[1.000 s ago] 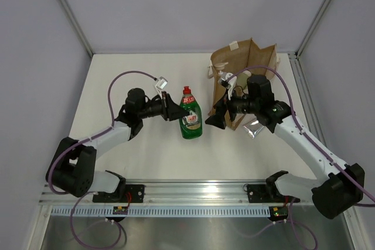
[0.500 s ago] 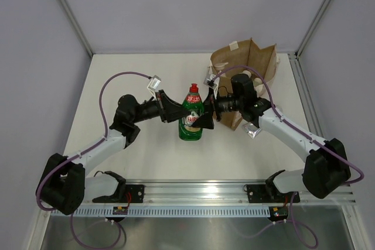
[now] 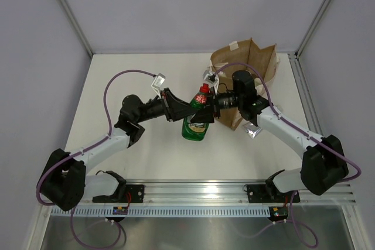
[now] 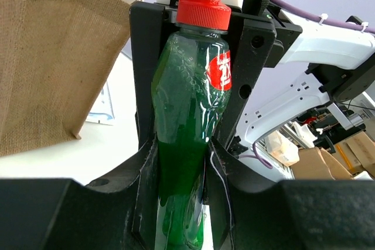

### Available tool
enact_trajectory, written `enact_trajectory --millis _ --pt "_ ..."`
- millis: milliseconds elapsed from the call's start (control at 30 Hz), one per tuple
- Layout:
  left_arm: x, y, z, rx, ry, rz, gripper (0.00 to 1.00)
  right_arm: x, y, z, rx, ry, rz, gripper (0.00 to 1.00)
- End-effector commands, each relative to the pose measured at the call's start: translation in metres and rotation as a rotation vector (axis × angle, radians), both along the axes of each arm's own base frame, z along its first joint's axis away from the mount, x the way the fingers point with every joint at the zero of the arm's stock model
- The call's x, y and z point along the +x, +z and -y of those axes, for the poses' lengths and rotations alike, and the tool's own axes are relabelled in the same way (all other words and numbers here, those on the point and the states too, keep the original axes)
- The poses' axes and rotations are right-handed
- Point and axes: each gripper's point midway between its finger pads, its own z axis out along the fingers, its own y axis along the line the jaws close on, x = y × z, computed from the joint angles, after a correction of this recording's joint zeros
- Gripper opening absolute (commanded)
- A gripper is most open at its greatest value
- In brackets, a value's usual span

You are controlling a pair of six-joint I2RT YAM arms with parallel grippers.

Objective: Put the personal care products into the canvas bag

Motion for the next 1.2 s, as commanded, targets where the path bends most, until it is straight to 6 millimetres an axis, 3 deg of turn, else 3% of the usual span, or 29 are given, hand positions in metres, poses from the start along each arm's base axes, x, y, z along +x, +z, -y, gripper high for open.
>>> enact_trajectory --millis 0,133,367,500,567,633,667,700,800,967,1000,1033,1100,1133,1167 --pt "0.005 0.076 -0.001 -0.161 0.067 0.182 0.22 -0.01 0.031 -0.001 0.054 0.039 0.108 0.2" --pt "0.011 0.087 -0.005 -0.17 0.119 0.207 0.53 -0.016 0.032 0.005 0.029 0.054 0.13 0.01" --pt "0.015 0.096 -0.013 -0.157 0.19 0.254 0.7 -0.029 0.042 0.014 0.012 0.074 0.141 0.0" --pt "0.022 0.086 -0.019 -0.075 0.263 0.25 0.77 -0.029 0.055 0.022 0.003 0.055 0.14 0.0" --pt "0.028 0.076 -0.03 0.021 0.339 0.263 0.8 -0.023 0.073 0.03 0.019 0.026 0.204 0.0" --pt "0.033 0.079 -0.044 0.111 0.418 0.338 0.86 -0.02 0.092 0.039 0.028 0.003 0.238 0.0" --pt "0.033 0.057 -0.048 0.216 0.419 0.3 0.87 -0.018 0.101 0.044 0.035 -0.014 0.251 0.0" --pt "0.035 0.058 -0.055 0.262 0.447 0.324 0.89 -0.01 0.114 0.055 0.038 -0.054 0.265 0.0" --pt "0.032 0.029 -0.08 0.45 0.496 0.369 0.98 0.007 0.142 0.08 0.043 -0.151 0.298 0.0" --pt "0.015 -0.004 -0.108 0.572 0.536 0.369 0.99 0.059 0.173 0.116 -0.001 -0.406 0.327 0.0" --pt "0.011 -0.002 -0.115 0.565 0.561 0.38 0.99 0.066 0.188 0.123 0.009 -0.46 0.317 0.0" --pt "0.009 -0.009 -0.118 0.576 0.563 0.375 0.99 0.089 0.189 0.137 -0.014 -0.567 0.308 0.0" --pt "0.004 -0.01 -0.126 0.575 0.587 0.388 0.99 0.11 0.204 0.152 -0.015 -0.688 0.316 0.0" --pt "0.002 -0.016 -0.128 0.584 0.59 0.383 0.99 0.135 0.201 0.17 -0.043 -0.815 0.302 0.0" --pt "0.001 -0.019 -0.13 0.589 0.595 0.384 0.99 0.147 0.206 0.179 -0.043 -0.883 0.304 0.0"
